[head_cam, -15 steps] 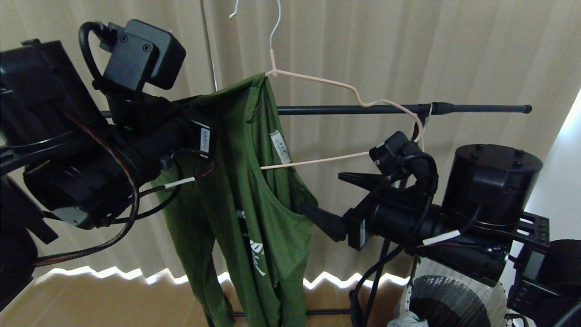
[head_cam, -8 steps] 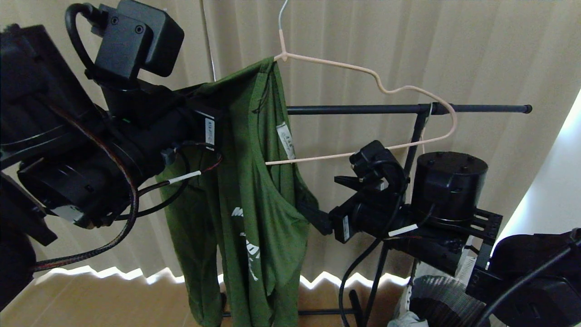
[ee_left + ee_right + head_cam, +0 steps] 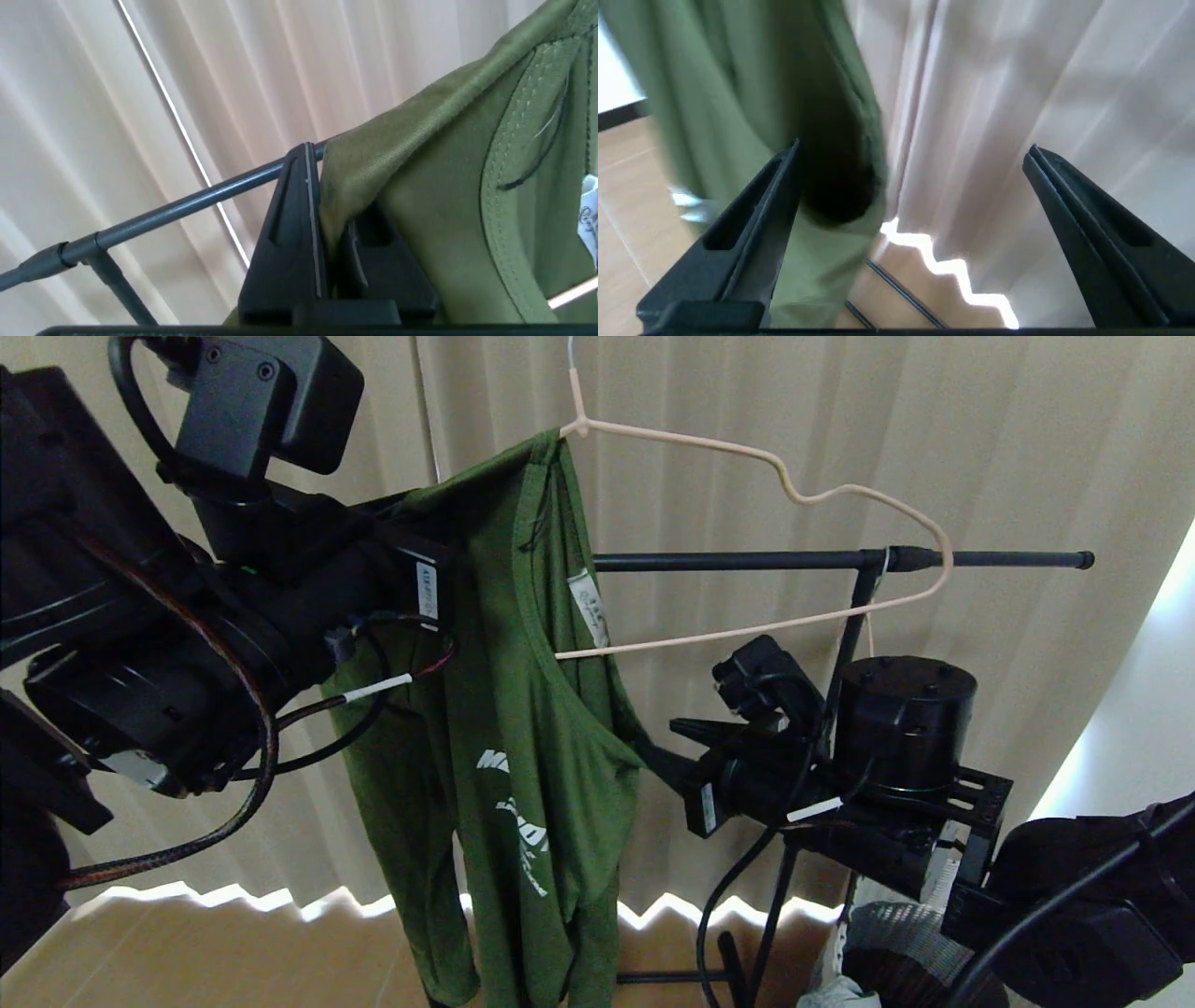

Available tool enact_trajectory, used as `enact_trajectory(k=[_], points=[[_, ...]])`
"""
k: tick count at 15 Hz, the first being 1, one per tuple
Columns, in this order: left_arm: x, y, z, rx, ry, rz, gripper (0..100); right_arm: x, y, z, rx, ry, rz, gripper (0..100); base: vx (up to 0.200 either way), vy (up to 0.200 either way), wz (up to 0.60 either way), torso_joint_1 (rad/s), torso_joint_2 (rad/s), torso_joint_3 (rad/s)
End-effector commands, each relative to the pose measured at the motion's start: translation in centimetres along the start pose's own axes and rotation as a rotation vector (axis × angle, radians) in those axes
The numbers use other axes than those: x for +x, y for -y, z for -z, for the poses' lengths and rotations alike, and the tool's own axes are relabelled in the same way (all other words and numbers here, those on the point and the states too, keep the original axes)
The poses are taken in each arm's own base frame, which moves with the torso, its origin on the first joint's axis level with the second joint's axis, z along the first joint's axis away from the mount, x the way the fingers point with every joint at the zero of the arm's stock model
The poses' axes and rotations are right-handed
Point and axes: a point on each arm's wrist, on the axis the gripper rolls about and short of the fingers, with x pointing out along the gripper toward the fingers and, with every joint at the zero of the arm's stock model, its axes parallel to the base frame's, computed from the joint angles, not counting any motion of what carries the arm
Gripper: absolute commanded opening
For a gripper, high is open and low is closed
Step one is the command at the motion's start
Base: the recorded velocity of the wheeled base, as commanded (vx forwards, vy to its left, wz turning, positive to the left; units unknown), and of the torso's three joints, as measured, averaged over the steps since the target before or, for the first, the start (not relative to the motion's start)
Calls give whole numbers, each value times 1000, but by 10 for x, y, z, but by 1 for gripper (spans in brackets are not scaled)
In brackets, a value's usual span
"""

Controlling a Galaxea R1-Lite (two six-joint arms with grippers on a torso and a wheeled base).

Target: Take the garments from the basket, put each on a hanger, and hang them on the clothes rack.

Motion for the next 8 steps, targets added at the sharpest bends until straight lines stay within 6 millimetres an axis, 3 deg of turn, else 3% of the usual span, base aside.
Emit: enact_trajectory(k=[1,5,8], points=[[0,0,0,0,0,-1,0,-1,1,0,1,0,2,0,0,0,0,0,0,0],[1,-3,4,18,-16,-18,0,-15,12,1,6,-4,55,0,0,0,0,0,0,0],[1,-20,27,133,-99,-77,0,-37,35,-9,19,36,132,0,0,0,0,0,0,0]])
